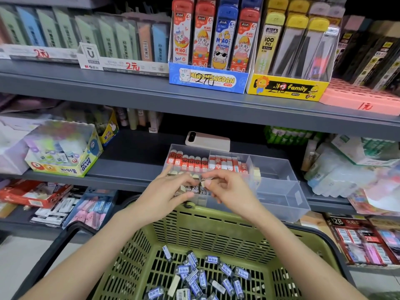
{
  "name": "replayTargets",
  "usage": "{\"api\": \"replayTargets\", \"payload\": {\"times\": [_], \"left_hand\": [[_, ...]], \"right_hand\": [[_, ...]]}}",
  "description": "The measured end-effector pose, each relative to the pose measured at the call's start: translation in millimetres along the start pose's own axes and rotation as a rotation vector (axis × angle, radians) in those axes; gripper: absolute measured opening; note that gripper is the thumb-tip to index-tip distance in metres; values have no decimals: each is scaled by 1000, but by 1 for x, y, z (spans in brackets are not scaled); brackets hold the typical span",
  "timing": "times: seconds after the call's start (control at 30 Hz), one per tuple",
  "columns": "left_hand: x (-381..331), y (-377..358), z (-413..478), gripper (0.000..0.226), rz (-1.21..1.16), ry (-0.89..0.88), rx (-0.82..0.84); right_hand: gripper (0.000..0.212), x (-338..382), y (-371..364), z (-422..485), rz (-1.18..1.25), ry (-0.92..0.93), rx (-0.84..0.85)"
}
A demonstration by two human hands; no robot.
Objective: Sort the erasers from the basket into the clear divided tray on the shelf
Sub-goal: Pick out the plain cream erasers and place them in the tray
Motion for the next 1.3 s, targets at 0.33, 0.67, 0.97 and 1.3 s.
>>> {"api": "replayTargets", "payload": {"times": [0.33,0.67,0.97,1.3], "left_hand": [[4,-2,0,24,-28,-9,-22],[-18,11,5,27,-656,311,-256],[-71,-21,38,54,-1216,472,-239],[-58,-32,28,40,-364,223,-228]], "right_hand": [[11,-4,0,13,-517,66,26],[8,12,10,-1,-65,61,-86],[10,30,15,-33,344,122,-52],[19,-19,72,-36,159,-20,-336]]}}
Point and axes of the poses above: each hand's wrist, its own z-axis towards the middle knuckle, its own y-axis out of the back of the hand, x = y × z, the point moved 3 cm from there along z, towards the middle knuckle, and after that the axes turned 13 degrees about -z, right-handed, at the moved point
